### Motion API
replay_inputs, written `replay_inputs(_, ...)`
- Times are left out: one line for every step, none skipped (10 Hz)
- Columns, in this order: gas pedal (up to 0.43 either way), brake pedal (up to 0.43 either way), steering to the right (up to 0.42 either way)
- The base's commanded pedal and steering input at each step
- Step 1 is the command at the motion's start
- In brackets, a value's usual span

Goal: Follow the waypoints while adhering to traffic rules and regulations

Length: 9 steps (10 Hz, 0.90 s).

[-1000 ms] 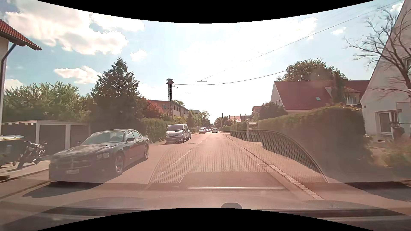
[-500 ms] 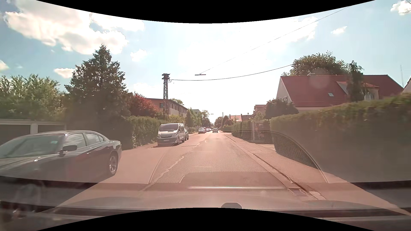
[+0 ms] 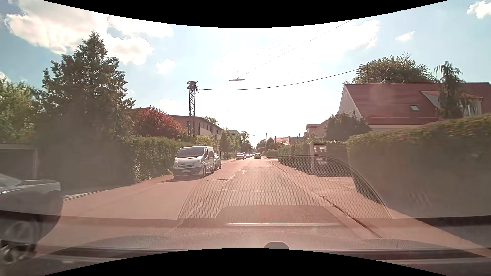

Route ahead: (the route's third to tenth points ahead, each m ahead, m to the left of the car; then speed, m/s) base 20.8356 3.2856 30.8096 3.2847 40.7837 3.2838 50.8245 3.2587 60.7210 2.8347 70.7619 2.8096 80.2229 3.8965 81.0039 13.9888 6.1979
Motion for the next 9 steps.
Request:
replay_inputs(0.138, 0.0, -0.005)
replay_inputs(0.138, 0.0, -0.005)
replay_inputs(0.138, 0.0, -0.005)
replay_inputs(0.138, 0.0, -0.005)
replay_inputs(0.138, 0.0, -0.005)
replay_inputs(0.138, 0.0, -0.005)
replay_inputs(0.138, 0.0, -0.004)
replay_inputs(0.138, 0.0, -0.004)
replay_inputs(0.138, 0.0, -0.004)
